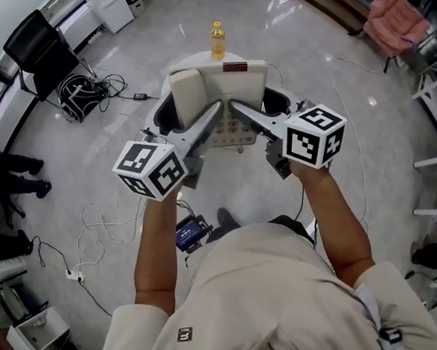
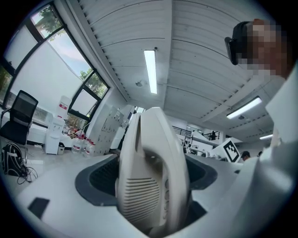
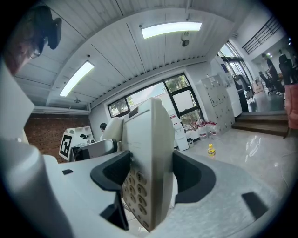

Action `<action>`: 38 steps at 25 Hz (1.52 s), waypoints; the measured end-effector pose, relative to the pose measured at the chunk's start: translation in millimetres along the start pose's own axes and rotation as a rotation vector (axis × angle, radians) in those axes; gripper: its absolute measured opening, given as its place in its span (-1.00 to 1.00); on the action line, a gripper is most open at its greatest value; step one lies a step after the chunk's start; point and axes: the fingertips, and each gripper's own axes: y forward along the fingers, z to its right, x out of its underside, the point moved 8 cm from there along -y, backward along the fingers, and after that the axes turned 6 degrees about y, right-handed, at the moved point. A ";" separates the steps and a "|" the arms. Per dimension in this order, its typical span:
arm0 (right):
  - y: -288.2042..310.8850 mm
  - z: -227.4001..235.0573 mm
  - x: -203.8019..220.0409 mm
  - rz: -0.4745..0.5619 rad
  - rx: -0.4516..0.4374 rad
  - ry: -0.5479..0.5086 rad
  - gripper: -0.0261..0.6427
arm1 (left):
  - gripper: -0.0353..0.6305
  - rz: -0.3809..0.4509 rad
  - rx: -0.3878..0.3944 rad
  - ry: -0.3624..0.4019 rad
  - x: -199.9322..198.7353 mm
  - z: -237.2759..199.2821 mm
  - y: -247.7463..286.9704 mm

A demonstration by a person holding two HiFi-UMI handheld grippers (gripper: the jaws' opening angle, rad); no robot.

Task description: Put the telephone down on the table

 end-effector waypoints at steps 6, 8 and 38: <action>28.7 -9.8 -13.3 -0.020 -0.003 -0.030 -0.11 | 0.27 0.026 -0.007 -0.005 -11.4 -28.1 -6.2; 41.7 -13.6 -22.7 -0.030 -0.010 -0.051 -0.11 | 0.27 0.035 -0.018 -0.006 -18.4 -39.8 -7.6; 221.7 61.2 -49.6 -0.215 -0.222 -0.026 -0.11 | 0.27 -0.015 -0.283 -0.078 -6.8 -185.7 34.0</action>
